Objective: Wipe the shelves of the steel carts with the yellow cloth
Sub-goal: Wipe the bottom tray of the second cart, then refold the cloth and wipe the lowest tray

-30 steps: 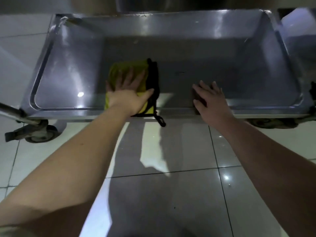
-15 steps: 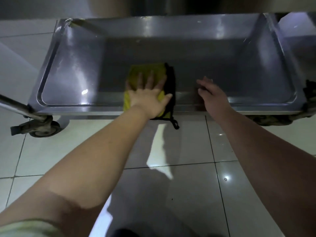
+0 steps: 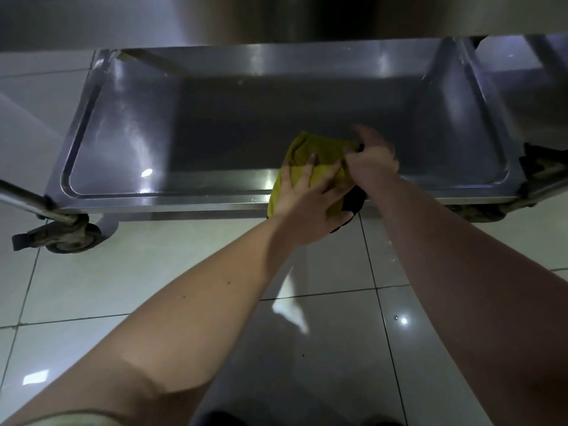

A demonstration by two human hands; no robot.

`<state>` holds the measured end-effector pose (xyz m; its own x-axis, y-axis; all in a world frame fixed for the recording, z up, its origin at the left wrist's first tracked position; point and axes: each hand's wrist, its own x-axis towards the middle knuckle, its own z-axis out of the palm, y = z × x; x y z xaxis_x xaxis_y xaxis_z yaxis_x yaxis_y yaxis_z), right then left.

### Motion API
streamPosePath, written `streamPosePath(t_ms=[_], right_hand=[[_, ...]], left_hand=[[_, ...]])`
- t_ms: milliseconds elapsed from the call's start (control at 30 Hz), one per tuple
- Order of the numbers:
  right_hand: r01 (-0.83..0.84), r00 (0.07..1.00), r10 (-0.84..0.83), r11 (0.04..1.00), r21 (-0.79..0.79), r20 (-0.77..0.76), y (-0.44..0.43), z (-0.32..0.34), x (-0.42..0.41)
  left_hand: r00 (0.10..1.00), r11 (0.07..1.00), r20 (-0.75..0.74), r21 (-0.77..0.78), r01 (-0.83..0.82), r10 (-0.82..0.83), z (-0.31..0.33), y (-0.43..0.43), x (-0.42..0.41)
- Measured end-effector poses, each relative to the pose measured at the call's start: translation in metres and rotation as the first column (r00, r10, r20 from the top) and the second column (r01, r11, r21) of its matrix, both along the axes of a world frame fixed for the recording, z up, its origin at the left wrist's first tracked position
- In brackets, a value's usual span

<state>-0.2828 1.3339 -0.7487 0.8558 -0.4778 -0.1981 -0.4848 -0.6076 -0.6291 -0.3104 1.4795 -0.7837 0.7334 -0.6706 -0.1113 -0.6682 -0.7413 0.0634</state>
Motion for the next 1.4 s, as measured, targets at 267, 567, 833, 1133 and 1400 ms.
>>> streamPosePath(t_ms=[267, 567, 833, 1133, 1400], right_hand=[[-0.221, 0.961, 0.171, 0.947, -0.235, -0.216, 0.006, -0.003, -0.003], [-0.461, 0.882, 0.466, 0.884, -0.076, 0.071, -0.008, 0.034, -0.033], [-0.478, 0.875, 0.481, 0.876, -0.064, 0.049, 0.014, 0.087, -0.051], [-0.484, 0.77, 0.611, 0.748, -0.455, 0.184, 0.019, 0.163, -0.097], [-0.41, 0.848, 0.477, 0.867, -0.285, 0.232, 0.031, 0.328, -0.137]], left_hand=[[0.967, 0.666, -0.252, -0.716, -0.21, 0.034, 0.02, 0.029, 0.0], [0.847, 0.524, -0.492, -0.676, -0.518, 0.202, 0.045, 0.053, 0.027], [0.922, 0.834, -0.336, -0.44, -0.333, 0.192, 0.121, 0.052, 0.016], [0.922, 0.755, -0.311, -0.539, -0.372, 0.232, 0.2, 0.05, -0.021], [0.821, 0.707, -0.448, -0.446, -0.549, 0.355, 0.361, 0.049, -0.056]])
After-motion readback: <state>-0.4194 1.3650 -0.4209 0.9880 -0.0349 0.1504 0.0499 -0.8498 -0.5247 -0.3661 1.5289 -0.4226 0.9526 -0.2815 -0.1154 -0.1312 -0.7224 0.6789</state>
